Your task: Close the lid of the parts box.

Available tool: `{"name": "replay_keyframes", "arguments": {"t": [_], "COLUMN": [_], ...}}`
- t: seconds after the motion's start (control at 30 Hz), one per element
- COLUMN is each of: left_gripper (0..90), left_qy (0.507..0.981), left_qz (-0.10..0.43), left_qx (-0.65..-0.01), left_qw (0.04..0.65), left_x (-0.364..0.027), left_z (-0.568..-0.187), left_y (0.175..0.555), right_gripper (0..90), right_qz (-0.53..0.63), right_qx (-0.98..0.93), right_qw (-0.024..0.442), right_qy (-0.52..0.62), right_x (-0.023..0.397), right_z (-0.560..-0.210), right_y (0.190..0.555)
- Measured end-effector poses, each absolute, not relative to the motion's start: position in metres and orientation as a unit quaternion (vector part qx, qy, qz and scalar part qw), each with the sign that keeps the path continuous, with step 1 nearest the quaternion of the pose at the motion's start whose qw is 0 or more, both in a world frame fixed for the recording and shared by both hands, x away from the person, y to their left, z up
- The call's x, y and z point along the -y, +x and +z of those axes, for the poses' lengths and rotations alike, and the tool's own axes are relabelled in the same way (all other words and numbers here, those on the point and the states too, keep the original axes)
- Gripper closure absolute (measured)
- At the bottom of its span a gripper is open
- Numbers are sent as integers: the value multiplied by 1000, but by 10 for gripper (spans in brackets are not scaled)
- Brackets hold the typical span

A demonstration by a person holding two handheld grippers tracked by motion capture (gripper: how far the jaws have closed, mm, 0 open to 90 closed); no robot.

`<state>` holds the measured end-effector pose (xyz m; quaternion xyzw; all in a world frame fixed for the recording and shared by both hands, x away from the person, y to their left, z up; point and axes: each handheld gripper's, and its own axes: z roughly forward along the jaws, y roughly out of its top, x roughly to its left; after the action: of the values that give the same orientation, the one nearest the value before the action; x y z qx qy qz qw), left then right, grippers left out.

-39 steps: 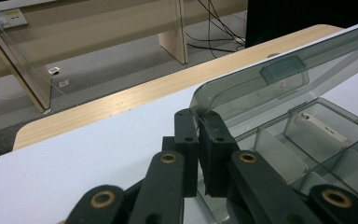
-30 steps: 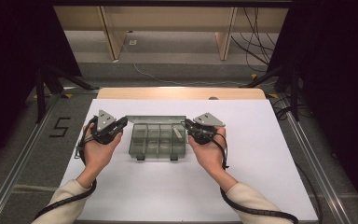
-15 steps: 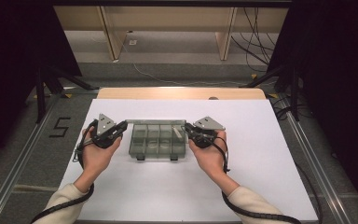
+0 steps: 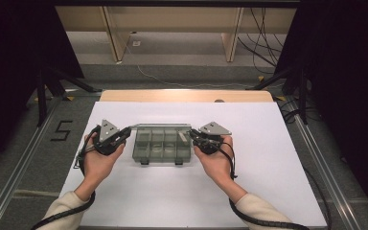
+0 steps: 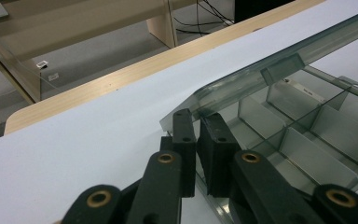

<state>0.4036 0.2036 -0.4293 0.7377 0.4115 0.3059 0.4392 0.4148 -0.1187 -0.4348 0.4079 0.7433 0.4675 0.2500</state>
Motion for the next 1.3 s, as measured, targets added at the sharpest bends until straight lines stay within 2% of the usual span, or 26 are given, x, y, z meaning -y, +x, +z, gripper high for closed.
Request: {"name": "replay_keyframes", "arguments": {"t": [0.4,0.5,0.53,0.67,0.8,0.9,1.07,1.3], "left_gripper": [805,766,752,577,376,250,169,171], "left_qy": [748,754,756,774,793,800,808,796], "left_qz": [290,279,271,247,227,215,207,203], "left_qx": [-409,-408,-406,-399,-380,-369,-357,-364], "left_qw": [435,433,436,425,419,421,420,439], "left_x": [-204,-205,-205,-205,-206,-206,-205,-202], "left_z": [-429,-428,-427,-423,-419,-418,-416,-413], "left_y": [401,401,401,402,402,402,402,402], "right_gripper": [677,643,625,509,371,320,284,278], "right_qz": [457,462,465,455,432,428,434,449], "right_qx": [-758,-758,-756,-774,-804,-811,-812,-804], "right_qw": [226,201,211,180,181,172,159,164], "right_qy": [407,414,409,401,366,360,357,353], "right_x": [122,124,125,127,129,129,130,131], "right_z": [-437,-434,-434,-431,-431,-430,-427,-424], "right_y": [413,412,414,414,417,417,418,419]}}
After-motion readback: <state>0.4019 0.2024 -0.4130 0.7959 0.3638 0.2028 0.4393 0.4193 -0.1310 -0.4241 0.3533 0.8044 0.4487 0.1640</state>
